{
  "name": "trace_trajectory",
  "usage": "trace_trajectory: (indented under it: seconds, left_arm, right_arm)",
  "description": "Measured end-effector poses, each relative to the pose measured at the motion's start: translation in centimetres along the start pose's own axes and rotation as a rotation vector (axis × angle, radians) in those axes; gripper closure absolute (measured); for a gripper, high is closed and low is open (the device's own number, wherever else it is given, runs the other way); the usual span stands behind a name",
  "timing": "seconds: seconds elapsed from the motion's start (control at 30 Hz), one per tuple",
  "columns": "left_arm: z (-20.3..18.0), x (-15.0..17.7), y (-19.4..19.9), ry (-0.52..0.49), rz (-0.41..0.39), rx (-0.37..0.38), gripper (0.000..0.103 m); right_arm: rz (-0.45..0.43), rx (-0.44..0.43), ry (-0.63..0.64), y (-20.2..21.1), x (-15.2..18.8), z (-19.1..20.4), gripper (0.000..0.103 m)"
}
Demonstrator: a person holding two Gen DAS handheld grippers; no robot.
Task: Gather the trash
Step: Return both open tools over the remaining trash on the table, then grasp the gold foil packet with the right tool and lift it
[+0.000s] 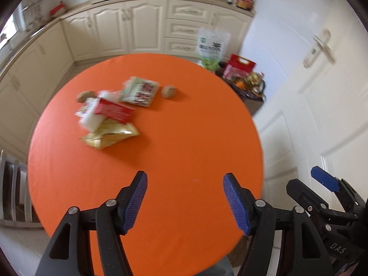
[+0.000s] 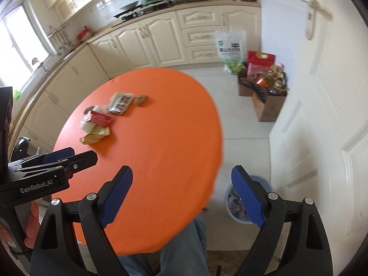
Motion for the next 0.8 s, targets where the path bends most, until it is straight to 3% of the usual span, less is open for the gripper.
trace_trajectory:
  seconds: [0.47,0.8]
  left_arm:
    - [15.6,3.3,4.8,0.301,-0.01,-0.156,0.036]
    - [21.8,1.1,2.1,0.422,0.024,-0.184,0.035]
  right_arm:
    - [0.16,-0.133,0.261,-10.0,-2.0,14.8,0.008]
    - [0.282,-0.162,0.364,-17.4,-3.3,19.6,0.008]
Point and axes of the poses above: each gripper's, at about its wrist camera, not at the fingertips, and y roughly against the way its jaws point, z to its left, x to its underside, the point moved 2 cm from there along -y, roughly the way its jaws point, and after that the axes turned 2 degrees about -z, right-handed, at the moved point
